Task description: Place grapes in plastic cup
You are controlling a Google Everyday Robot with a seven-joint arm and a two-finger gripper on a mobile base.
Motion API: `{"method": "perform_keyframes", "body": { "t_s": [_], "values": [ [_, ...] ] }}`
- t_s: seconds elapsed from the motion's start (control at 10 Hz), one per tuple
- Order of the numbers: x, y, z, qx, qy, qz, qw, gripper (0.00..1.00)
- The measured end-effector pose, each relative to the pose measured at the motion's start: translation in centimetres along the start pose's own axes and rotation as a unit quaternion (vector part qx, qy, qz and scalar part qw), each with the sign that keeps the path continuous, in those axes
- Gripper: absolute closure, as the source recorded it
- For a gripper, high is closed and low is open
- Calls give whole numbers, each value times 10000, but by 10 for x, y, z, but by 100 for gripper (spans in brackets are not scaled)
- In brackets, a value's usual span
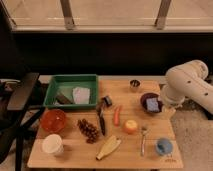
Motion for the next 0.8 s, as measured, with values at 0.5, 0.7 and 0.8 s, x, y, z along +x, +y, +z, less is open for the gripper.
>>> {"method": "perform_keyframes", "body": {
  "t_s": [0.5, 0.7, 0.8],
  "values": [
    [-49, 7, 11, 54, -36, -1263, 9920, 35],
    [-94, 10, 15, 109, -259, -1995, 9795, 35],
    [-117, 11, 15, 119, -435, -2298, 9722, 35]
  ]
}}
